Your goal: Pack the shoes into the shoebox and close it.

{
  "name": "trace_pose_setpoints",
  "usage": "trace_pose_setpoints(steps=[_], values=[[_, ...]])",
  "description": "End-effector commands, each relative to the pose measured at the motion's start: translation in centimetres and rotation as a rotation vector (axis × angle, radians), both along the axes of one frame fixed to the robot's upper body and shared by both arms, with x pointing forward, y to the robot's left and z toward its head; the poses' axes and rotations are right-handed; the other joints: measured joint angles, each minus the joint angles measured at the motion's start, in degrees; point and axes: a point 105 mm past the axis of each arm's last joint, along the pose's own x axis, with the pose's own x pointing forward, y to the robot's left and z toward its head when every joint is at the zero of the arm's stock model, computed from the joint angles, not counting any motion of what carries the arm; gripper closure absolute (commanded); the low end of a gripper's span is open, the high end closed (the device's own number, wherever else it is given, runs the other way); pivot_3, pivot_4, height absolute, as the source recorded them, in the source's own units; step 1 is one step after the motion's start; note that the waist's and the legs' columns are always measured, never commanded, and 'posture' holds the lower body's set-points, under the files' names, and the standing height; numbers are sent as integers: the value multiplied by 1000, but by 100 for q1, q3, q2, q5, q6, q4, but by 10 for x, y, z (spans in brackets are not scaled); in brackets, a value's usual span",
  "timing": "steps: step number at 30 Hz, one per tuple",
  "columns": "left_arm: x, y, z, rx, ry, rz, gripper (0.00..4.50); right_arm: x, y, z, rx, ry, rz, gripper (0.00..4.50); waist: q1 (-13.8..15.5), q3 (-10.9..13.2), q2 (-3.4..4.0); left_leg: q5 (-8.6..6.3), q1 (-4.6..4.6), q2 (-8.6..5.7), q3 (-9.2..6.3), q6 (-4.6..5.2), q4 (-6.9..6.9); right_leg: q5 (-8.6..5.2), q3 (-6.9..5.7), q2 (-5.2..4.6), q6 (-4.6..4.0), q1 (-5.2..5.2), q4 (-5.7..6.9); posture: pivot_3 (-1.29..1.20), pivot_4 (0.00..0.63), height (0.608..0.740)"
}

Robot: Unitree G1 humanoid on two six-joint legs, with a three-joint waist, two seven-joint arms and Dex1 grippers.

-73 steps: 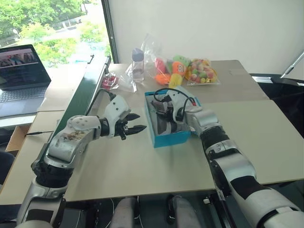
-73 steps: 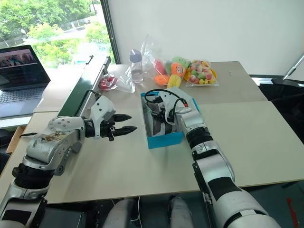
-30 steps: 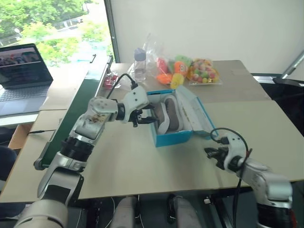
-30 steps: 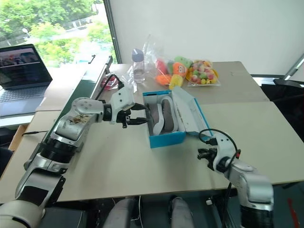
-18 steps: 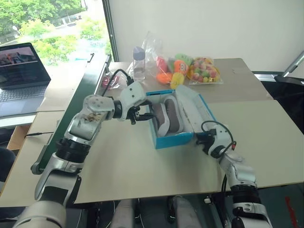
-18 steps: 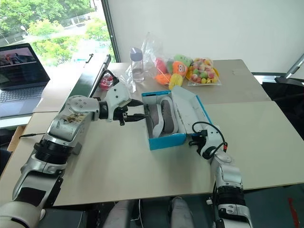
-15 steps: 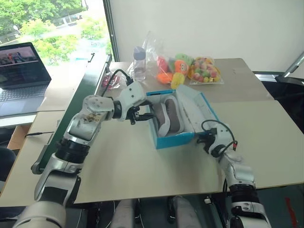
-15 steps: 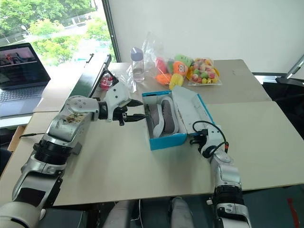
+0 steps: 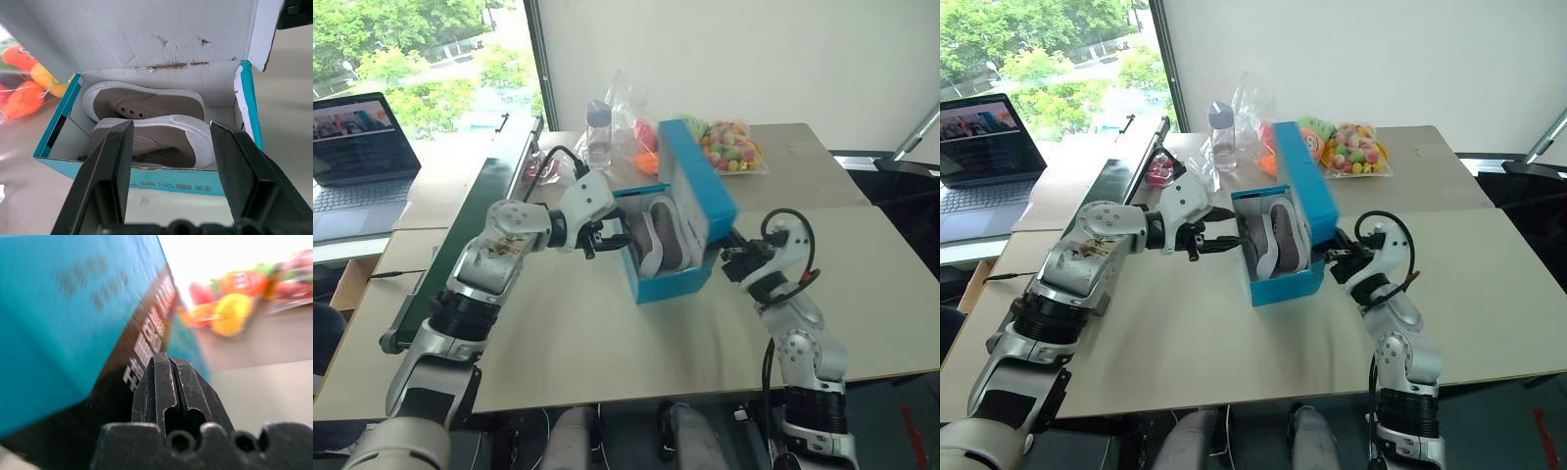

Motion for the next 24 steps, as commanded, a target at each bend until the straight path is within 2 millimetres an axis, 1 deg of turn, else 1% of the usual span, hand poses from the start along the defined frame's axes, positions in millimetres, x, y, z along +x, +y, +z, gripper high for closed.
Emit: trace_pose_setpoints(steps=[1, 3, 5, 8, 9, 11, 12, 13, 15, 18, 19, 22, 24], values=[[0, -2, 17, 2, -69, -15, 1876, 11, 16, 0, -194, 17, 9, 4494, 0, 0, 0, 0, 0, -1, 1, 0, 0, 0, 0, -2, 0, -2, 0, 0, 150, 740], [1, 3, 16, 21, -73, 3, 1876, 19, 20, 2, -290, -3, -8, 4494, -11, 0, 0, 0, -3, -1, 9, 0, 0, 0, 1, -5, -1, -11, -1, 0, 150, 740], [2, 8, 15, 25, -74, 31, 1876, 24, 28, 8, -327, -23, 17, 4494, -8, 0, 0, 1, -2, -1, 11, -1, 0, 1, -2, -8, -2, -13, 3, 0, 150, 740], [6, 18, 13, 21, -68, 87, 1876, 34, 41, 25, -344, -59, 55, 4494, -4, 0, 0, 3, -2, -3, 9, -4, 11, -4, 0, -8, -11, -18, 31, 0, 150, 740], [6, 20, 13, 21, -66, 99, 1876, 36, 44, 28, -346, -62, 60, 4494, -5, 0, 0, 3, -3, -4, 10, -4, 12, -5, 0, -7, -13, -19, 31, 0, 150, 740], [7, 26, 10, 25, -66, 132, 1876, 45, 55, 37, -353, -72, 80, 4494, -9, 0, 0, 4, -3, -5, 9, -5, 14, -6, 0, -7, -13, -19, 33, 0, 150, 740], [8, 28, 9, 25, -65, 151, 1876, 49, 61, 38, -366, -71, 96, 4494, -15, 0, 0, 4, -3, -6, 10, -4, 15, -5, 1, -6, -13, -18, 33, 0, 150, 740], [9, 30, 8, 19, -61, 178, 1876, 54, 70, 35, -386, -61, 120, 4494, -14, 0, 0, 4, -3, -7, 11, -4, 15, -5, 1, -6, -12, -18, 33, 0, 150, 740], [8, 32, 7, 14, -57, 205, 1876, 59, 78, 29, -417, -39, 153, 4494, -16, 0, -1, 4, -2, -7, 11, -4, 16, -4, 1, -5, -11, -16, 34, 0, 150, 740], [4, 34, 3, 3, -48, 236, 1876, 67, 90, 4, -510, 24, 203, 4494, 3, 0, -1, 4, -3, -7, 9, -4, 16, -4, -3, -4, -11, -14, 35, 0, 150, 740], [2, 36, 2, -2, -41, 252, 1876, 67, 92, -10, -571, 49, 223, 4494, 12, 0, -1, 4, -3, -8, 9, -5, 17, -4, -2, -4, -11, -13, 35, 0, 150, 740], [-1, 44, 1, -20, -28, 310, 1876, 67, 91, -33, -688, 79, 250, 4494, -2, -1, -2, 5, -4, -11, 12, -5, 21, -5, 3, -6, -12, -10, 33, 0, 150, 740], [-2, 53, 1, -32, -24, 369, 1876, 66, 86, -42, -694, 107, 248, 4494, -6, -6, -10, 5, 1, -9, 10, -5, 25, -5, 2, -6, -12, -5, 34, 0, 150, 740]])
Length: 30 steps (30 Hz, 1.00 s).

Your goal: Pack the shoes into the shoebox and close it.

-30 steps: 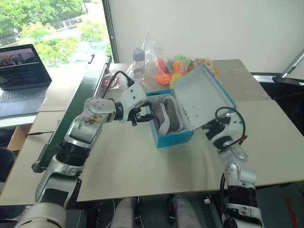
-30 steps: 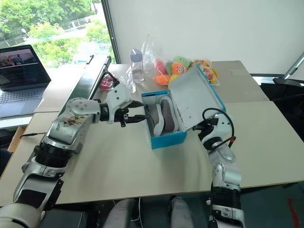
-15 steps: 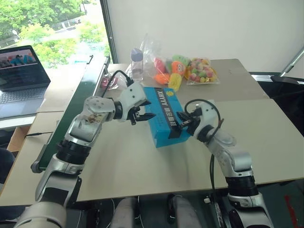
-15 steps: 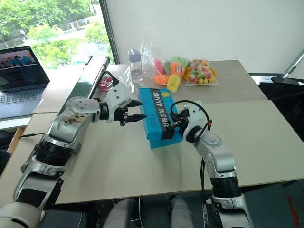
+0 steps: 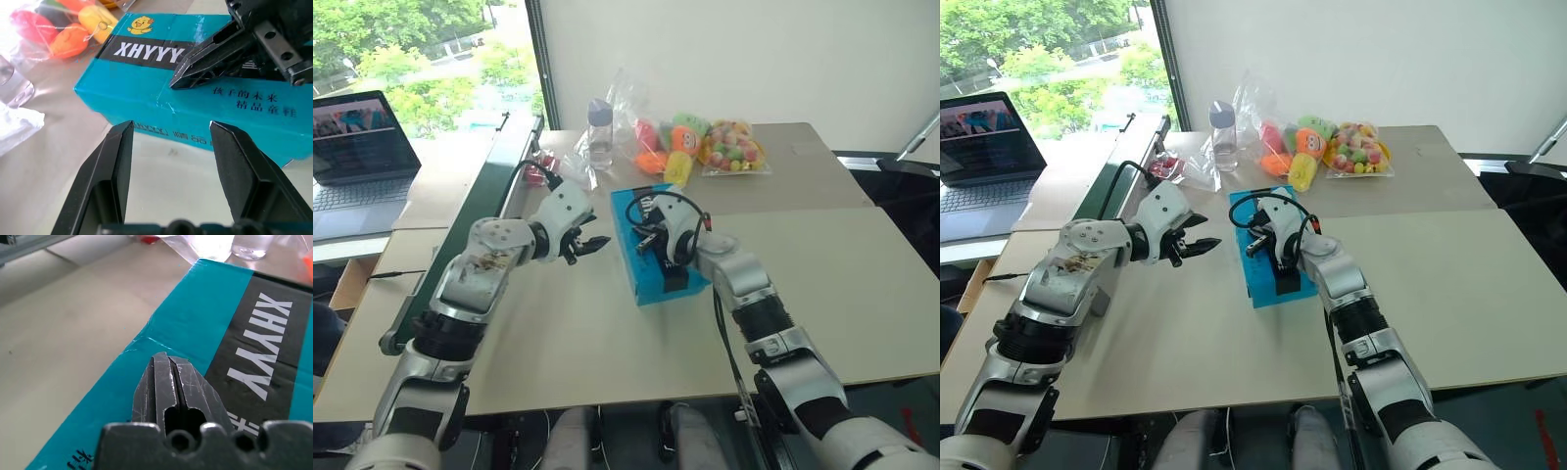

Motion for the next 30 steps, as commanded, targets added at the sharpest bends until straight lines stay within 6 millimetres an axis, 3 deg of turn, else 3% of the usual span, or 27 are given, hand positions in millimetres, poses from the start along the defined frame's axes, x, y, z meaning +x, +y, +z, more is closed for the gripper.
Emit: trace_pose_setpoints(steps=[1, 4, 9, 12, 15, 23, 30], values=[[-4, 15, 17, -32, -58, 88, 1876, -5, -8, -29, -71, 67, -5, 4494, -1, -5, -4, 0, 3, 2, -1, 0, 0, 0, -2, 1, 0, 1, 1, 0, 150, 740], [-8, 21, 15, -57, -45, 119, 1876, -10, -9, -24, -5, 79, -5, 4494, 10, -7, -4, -1, 23, 8, -4, -1, -2, -1, -6, 2, -2, 17, 3, 0, 150, 740], [-10, 23, 16, -87, -28, 115, 1876, -24, -13, 46, 163, -57, 107, 4494, 15, -7, -3, -1, 7, 11, -6, -2, -3, -2, -7, 0, -4, 3, 0, 0, 150, 740], [-8, 24, 15, -77, -27, 111, 1876, -36, -20, 73, 180, -107, 177, 3746, 14, -6, -3, -1, -5, 9, -4, -2, -3, -1, -6, -2, -4, -9, 1, 0, 150, 740], [-7, 19, 16, -65, -34, 75, 1876, -56, -28, 93, 127, -151, 270, 2637, 28, -6, -3, -1, -6, 9, -4, -2, -4, -2, -8, -1, -5, -12, 1, 0, 150, 740], [-23, 12, 24, -112, -85, -35, 1876, -78, -38, 99, -24, -197, 367, 44, 30, -5, -5, -3, -9, 8, 1, -4, -8, -6, -8, -5, -12, -18, -2, 0, 150, 740], [-33, 25, 17, -116, -53, -32, 1876, -72, -60, 89, -78, -178, 318, 44, 68, -5, -6, -3, -8, 8, 3, -4, -7, -7, -10, -7, -12, -18, -4, 0, 150, 740]])
